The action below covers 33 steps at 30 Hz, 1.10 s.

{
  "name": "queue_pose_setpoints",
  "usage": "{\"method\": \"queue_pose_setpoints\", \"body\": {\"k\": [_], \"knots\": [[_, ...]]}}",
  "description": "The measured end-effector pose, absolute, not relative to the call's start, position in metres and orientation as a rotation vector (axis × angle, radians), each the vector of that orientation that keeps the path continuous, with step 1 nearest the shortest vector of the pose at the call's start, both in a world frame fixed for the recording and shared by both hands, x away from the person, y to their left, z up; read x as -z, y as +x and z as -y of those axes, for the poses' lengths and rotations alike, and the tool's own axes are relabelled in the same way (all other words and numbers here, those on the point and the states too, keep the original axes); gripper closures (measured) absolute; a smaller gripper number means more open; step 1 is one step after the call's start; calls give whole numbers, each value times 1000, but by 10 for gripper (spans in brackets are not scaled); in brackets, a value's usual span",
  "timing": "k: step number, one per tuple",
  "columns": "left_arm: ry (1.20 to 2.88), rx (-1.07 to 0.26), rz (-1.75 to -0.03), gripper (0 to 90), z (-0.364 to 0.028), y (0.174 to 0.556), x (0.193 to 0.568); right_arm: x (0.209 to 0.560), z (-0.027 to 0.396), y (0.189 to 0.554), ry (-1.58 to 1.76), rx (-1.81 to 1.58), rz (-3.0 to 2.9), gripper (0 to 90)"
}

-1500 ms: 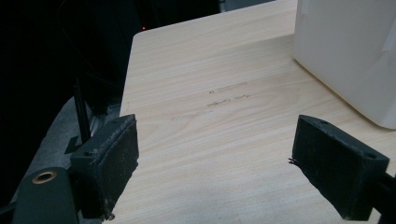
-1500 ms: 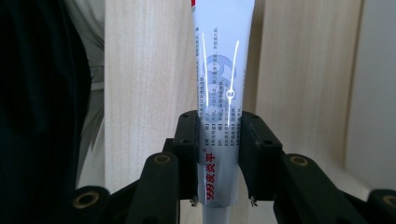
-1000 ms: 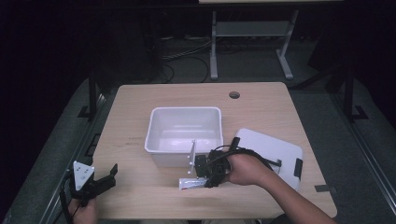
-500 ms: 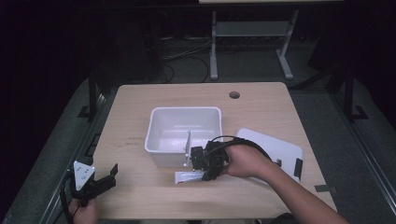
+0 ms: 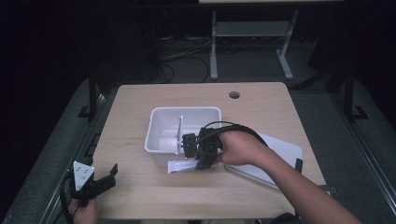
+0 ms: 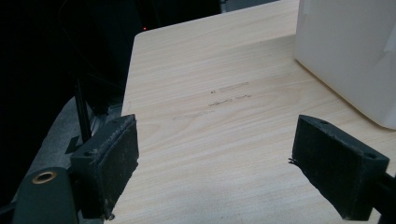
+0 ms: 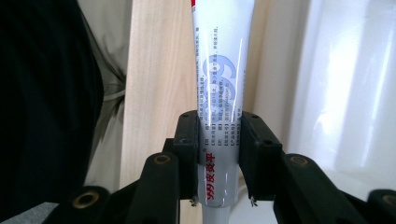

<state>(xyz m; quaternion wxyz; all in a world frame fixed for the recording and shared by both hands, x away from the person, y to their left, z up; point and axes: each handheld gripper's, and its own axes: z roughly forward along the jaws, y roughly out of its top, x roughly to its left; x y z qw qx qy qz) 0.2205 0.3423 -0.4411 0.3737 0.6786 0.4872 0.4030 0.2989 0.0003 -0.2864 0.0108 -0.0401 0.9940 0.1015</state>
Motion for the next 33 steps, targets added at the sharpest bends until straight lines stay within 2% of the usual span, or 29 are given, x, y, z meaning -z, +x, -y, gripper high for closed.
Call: {"method": "queue_pose_setpoints", "body": {"k": [15, 33], "knots": [[1746, -1033, -1251, 140, -343, 221, 441, 269, -1, 324, -69, -318, -3067, 695], [1740, -1030, -1251, 141, -343, 221, 442, 282, 0, 356, 20, -301, -3080, 695]]}}
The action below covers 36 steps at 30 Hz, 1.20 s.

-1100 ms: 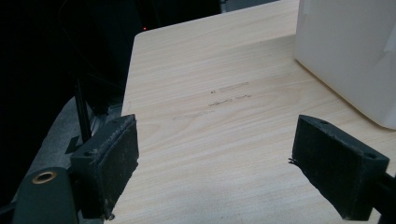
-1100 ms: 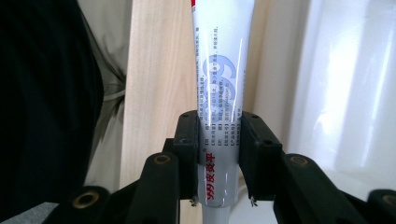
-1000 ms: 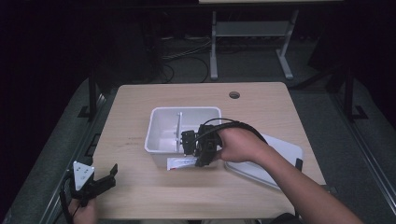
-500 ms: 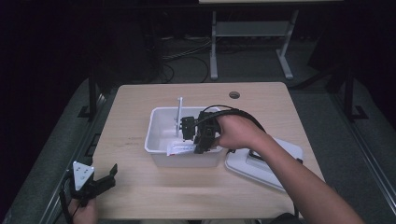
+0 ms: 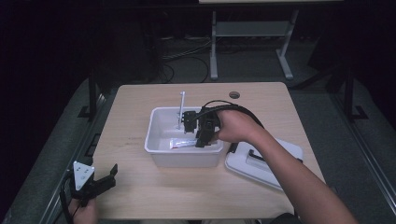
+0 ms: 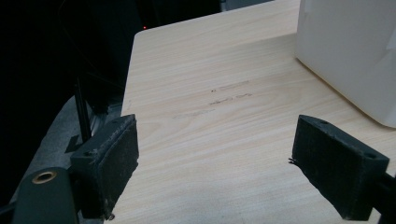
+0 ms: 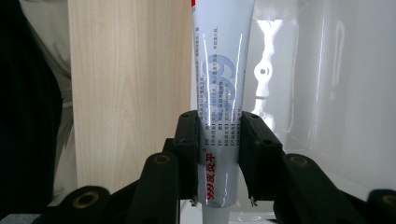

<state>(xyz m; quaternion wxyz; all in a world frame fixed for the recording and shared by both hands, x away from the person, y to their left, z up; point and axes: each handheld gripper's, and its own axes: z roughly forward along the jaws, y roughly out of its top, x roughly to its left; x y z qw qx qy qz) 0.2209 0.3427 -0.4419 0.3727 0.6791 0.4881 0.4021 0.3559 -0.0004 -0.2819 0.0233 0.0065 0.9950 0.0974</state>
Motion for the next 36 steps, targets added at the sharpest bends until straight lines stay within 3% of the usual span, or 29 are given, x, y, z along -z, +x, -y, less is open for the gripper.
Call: {"method": "queue_pose_setpoints", "body": {"k": [36], "knots": [[1735, -1035, -1253, 141, -345, 220, 441, 324, -3, 381, 113, -250, -3137, 694]]}}
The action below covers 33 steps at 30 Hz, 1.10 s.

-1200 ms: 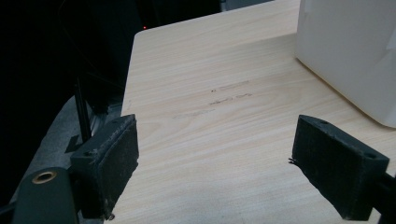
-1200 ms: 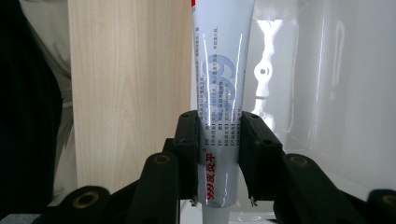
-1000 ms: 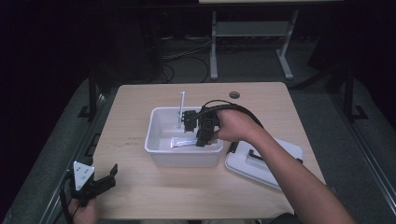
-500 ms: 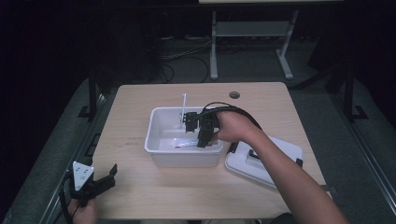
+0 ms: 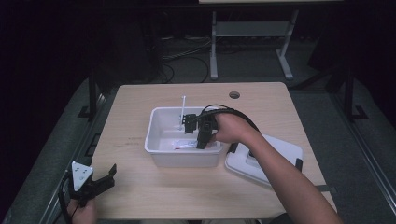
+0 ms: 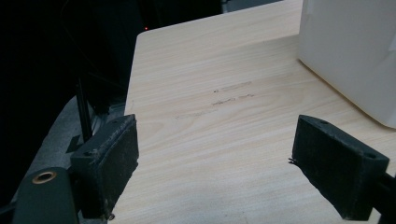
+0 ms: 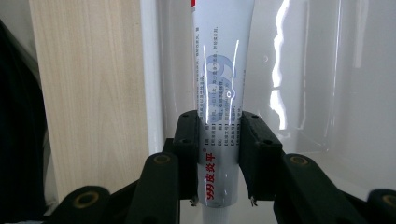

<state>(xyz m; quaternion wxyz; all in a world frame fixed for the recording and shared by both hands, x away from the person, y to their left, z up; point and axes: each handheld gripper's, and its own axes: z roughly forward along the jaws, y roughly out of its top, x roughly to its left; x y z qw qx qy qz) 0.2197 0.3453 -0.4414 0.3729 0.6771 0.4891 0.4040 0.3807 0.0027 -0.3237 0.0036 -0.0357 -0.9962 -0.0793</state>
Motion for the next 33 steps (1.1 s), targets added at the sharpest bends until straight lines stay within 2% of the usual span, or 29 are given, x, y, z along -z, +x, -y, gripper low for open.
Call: {"method": "queue_pose_setpoints", "body": {"k": [33], "knots": [[1741, -1038, -1248, 141, -344, 220, 442, 363, 0, 397, -181, 236, 3064, 694]]}}
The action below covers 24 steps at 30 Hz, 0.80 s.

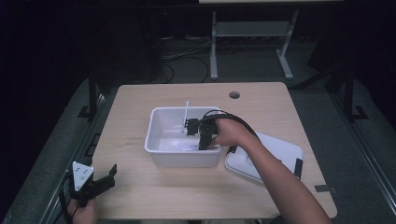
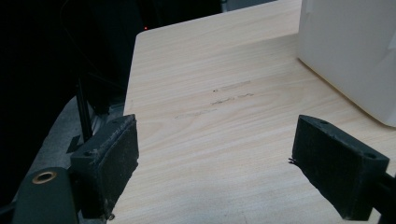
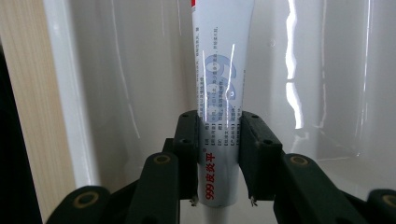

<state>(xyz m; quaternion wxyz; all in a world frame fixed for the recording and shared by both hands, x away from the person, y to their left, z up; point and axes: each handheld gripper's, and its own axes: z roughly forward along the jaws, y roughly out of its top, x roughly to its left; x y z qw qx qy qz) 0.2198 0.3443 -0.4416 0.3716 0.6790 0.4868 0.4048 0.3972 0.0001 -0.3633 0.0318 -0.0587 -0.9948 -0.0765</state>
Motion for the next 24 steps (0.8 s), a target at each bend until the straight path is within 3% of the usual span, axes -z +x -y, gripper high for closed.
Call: {"method": "queue_pose_setpoints", "body": {"k": [24], "knots": [[1742, -1039, -1247, 140, -344, 220, 441, 344, 7, 398, -224, 277, 3073, 634]]}}
